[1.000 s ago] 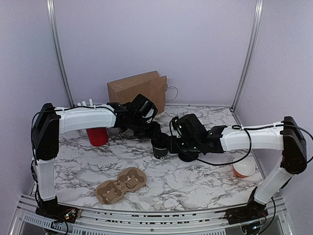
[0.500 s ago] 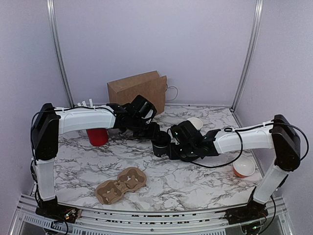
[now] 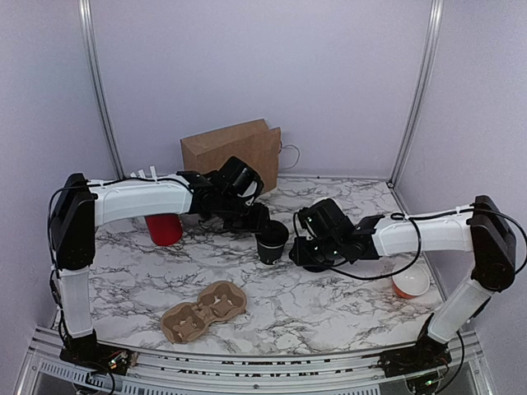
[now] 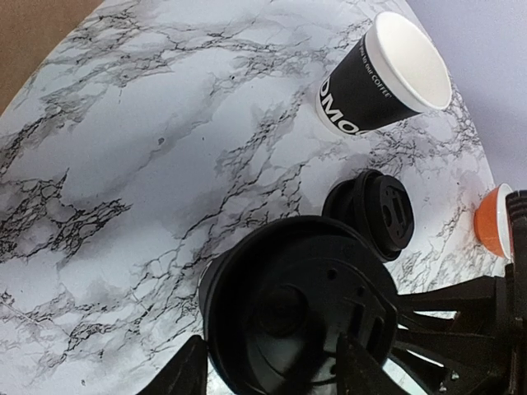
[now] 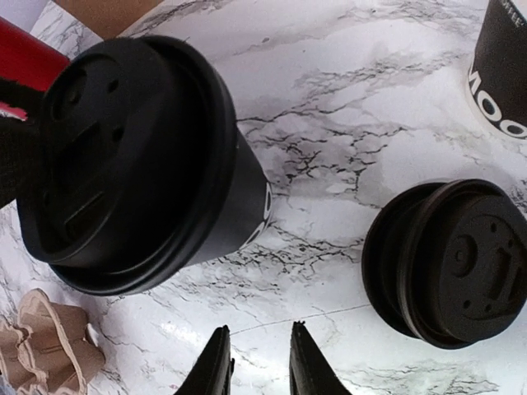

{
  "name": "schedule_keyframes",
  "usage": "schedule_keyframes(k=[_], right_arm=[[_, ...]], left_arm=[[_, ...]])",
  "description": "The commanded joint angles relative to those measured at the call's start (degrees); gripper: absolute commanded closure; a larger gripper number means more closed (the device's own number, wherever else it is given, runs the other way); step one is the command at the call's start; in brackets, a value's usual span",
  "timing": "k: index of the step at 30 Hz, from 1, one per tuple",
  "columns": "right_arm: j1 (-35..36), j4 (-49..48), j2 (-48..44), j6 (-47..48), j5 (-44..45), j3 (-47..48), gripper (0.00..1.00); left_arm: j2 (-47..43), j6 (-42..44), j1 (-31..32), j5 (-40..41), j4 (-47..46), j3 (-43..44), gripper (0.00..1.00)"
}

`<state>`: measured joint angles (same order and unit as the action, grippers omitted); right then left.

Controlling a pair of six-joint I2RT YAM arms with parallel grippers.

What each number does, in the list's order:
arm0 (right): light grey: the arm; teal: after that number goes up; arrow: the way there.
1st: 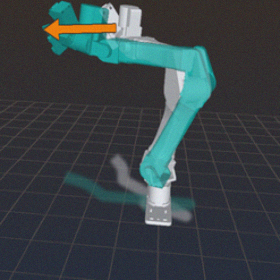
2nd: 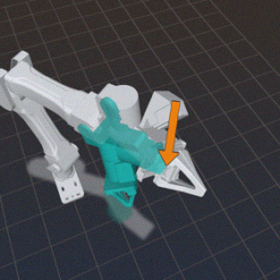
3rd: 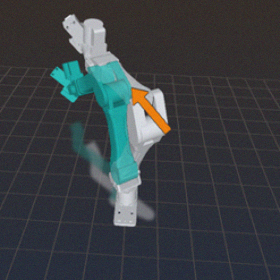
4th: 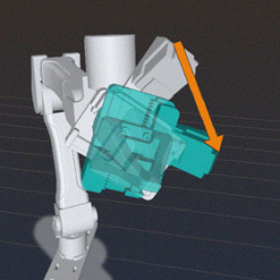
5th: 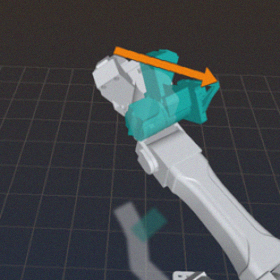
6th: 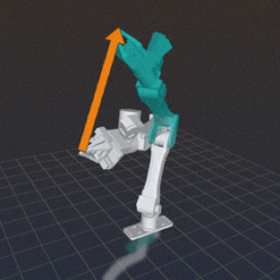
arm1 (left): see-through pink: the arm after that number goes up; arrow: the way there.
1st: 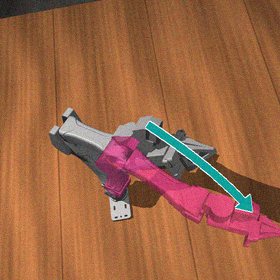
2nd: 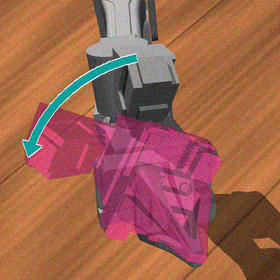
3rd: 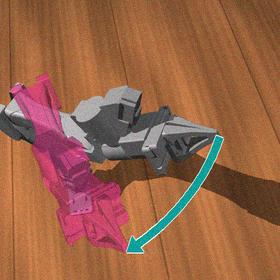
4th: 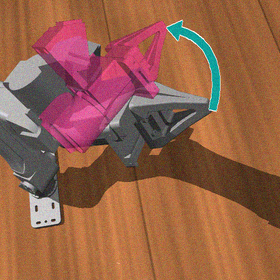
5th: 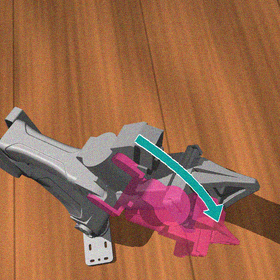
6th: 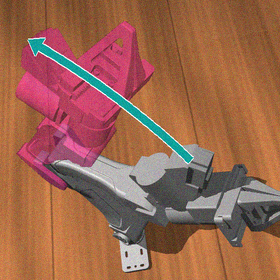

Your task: Pack the takeout coffee

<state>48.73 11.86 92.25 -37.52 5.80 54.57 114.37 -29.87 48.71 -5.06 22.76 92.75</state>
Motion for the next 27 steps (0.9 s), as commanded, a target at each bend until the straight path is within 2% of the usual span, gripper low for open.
schedule_keyframes(k=[1, 7, 17, 19, 27], right_arm=[[-2.69, 0.56, -1.74, -0.12, -1.03, 2.87, 0.76], [-2.68, 1.11, -3.40, 0.38, -1.50, 4.75, 0.75], [-1.01, 2.89, -3.83, 0.85, -0.73, 10.26, 0.66], [0.92, 3.39, -2.69, 0.87, -0.79, 11.51, 0.66], [1.14, 8.13, 2.21, 2.05, -0.19, 16.17, 0.69]], left_arm=[[-4.45, -1.04, -0.05, 1.01, 1.64, 3.18, 0.47], [-4.34, -1.55, -2.10, 2.23, 1.91, 2.83, 0.45], [-3.78, -0.47, -3.80, 2.38, 2.31, 1.69, 0.49], [-4.08, -0.50, -3.80, 2.18, 2.34, 1.16, 0.49], [-5.89, -0.54, -3.80, 1.96, 2.32, -1.52, 0.50]])
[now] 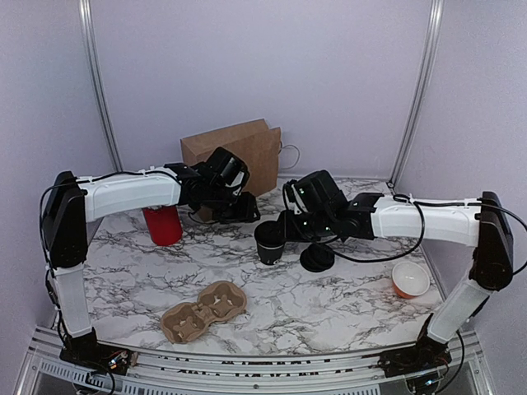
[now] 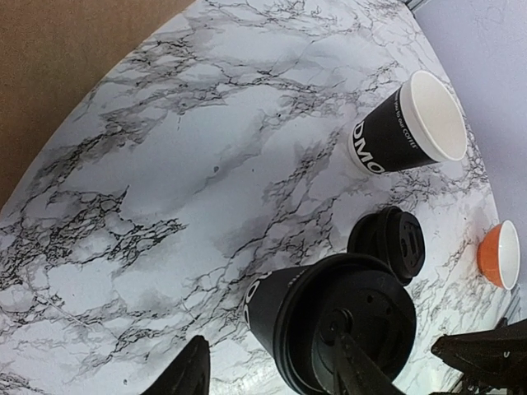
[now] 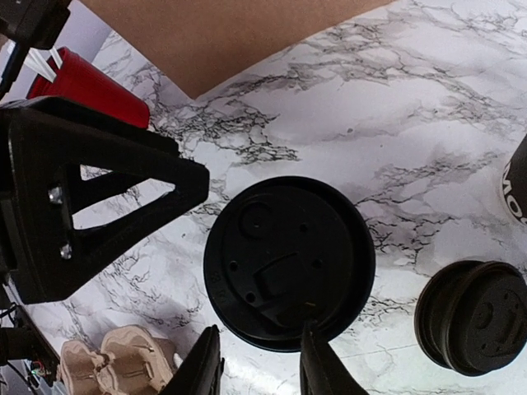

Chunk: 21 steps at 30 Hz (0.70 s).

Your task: Pack the takeout coffee

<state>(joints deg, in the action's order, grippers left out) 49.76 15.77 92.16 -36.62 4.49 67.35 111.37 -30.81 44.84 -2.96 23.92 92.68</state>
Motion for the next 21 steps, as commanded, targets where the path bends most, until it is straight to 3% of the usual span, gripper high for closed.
schedule_keyframes(k=[1, 21], right_arm=[[0.10, 4.82, 2.59, 1.24, 1.55, 3.76, 0.69], [-0.87, 5.72, 6.41, 3.62, 0.62, 6.89, 0.74]], left_arm=[[-3.10, 0.36, 0.07, -0.07, 1.13, -1.79, 0.50], [-3.77, 0.48, 0.07, -0.77, -0.14, -2.93, 0.50]])
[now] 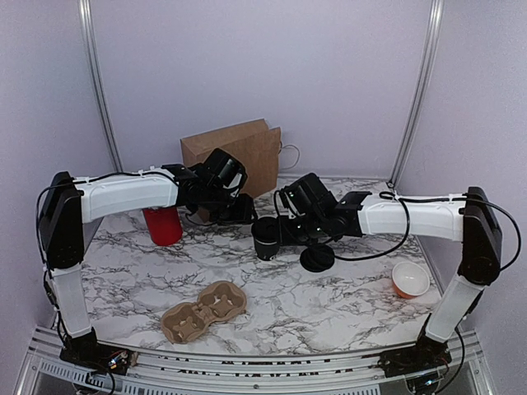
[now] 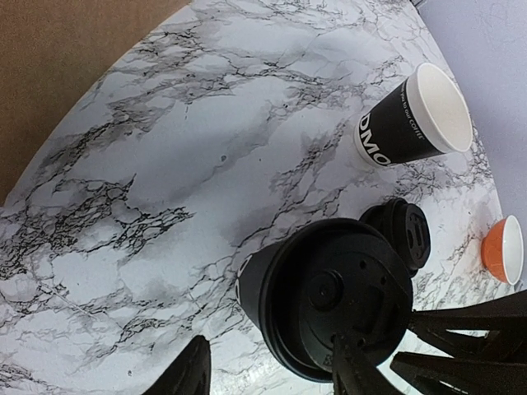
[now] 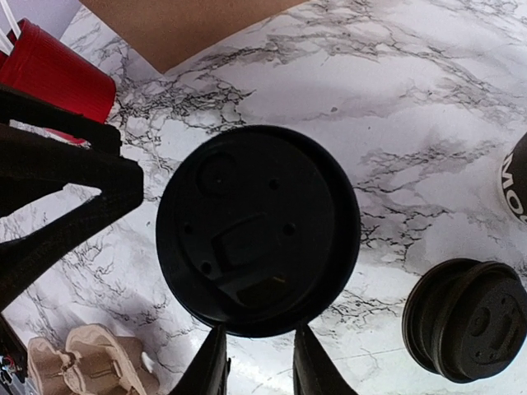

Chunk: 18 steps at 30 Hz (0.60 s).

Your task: Pack the takeout coffee

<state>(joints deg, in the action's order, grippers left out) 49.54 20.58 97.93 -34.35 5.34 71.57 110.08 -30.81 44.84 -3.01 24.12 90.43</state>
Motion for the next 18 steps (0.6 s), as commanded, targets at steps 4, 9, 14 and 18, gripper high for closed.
schedule_keyframes(k=[4, 9, 14, 18], right_arm=[[-1.01, 1.77, 1.40, 2.29, -0.16, 3.71, 0.75], [-0.98, 2.08, 1.41, 2.74, -0.17, 4.78, 0.74], [-3.02, 2.20, 1.26, 2.92, -0.07, 4.77, 0.72], [-3.93, 1.72, 1.32, 2.80, -0.79, 4.42, 0.71]], left_arm=[[-2.43, 0.65, 0.07, -0.60, -0.45, -0.73, 0.50], [-0.98, 1.09, 0.07, -0.81, -0.58, -0.50, 0.52], [0.26, 1.34, 0.15, -1.26, -0.78, 0.62, 0.55], [1.12, 1.41, 0.45, -1.63, -0.74, 1.22, 0.58]])
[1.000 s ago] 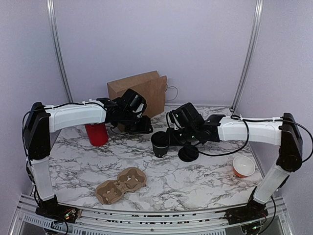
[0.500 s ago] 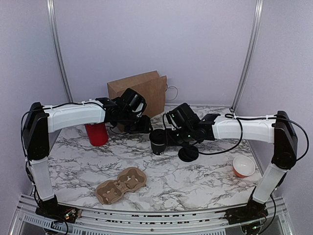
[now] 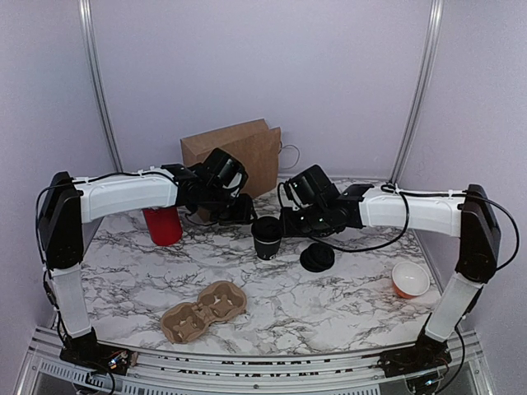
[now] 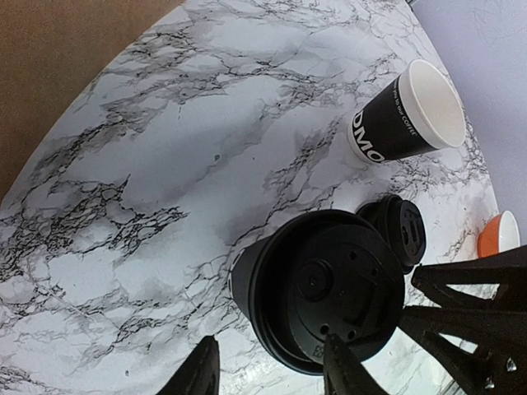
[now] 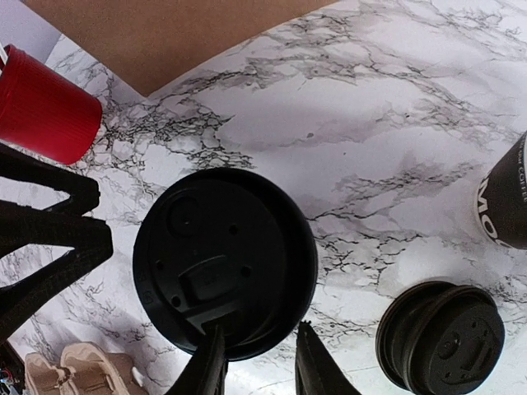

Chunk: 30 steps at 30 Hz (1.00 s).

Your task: Pack the takeout coffee

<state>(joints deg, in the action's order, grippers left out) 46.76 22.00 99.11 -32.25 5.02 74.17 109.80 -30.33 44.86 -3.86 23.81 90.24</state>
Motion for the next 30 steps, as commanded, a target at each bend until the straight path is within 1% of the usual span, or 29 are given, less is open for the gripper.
schedule_keyframes(k=[1, 4, 12, 18, 25, 30], right_arm=[[-1.42, 0.08, 0.14, 0.58, -0.74, 1.71, 0.71], [-1.92, -0.83, 0.27, 0.51, -1.41, 1.57, 0.69], [-2.03, -1.34, 1.46, 0.92, -3.00, 2.43, 0.69], [-1.94, -1.02, 2.96, 1.62, -3.91, 3.46, 0.69], [-1.94, 0.89, 4.67, 3.40, -3.96, 5.72, 0.74], [-1.94, 2.51, 6.30, 5.12, -4.38, 7.91, 0.81]], left_arm=[[1.54, 0.92, 0.55, -0.91, -0.48, 1.43, 0.59], [1.78, 0.83, 0.98, -0.98, -0.48, 1.43, 0.60], [1.81, 0.65, 1.77, -1.15, -0.50, 1.26, 0.61], [1.61, 0.08, 2.79, -1.16, -0.55, 0.88, 0.66], [-1.20, -1.39, 3.48, -0.38, -0.79, -1.73, 0.67], [-4.31, -2.22, 3.57, 0.21, -1.11, -4.16, 0.67]])
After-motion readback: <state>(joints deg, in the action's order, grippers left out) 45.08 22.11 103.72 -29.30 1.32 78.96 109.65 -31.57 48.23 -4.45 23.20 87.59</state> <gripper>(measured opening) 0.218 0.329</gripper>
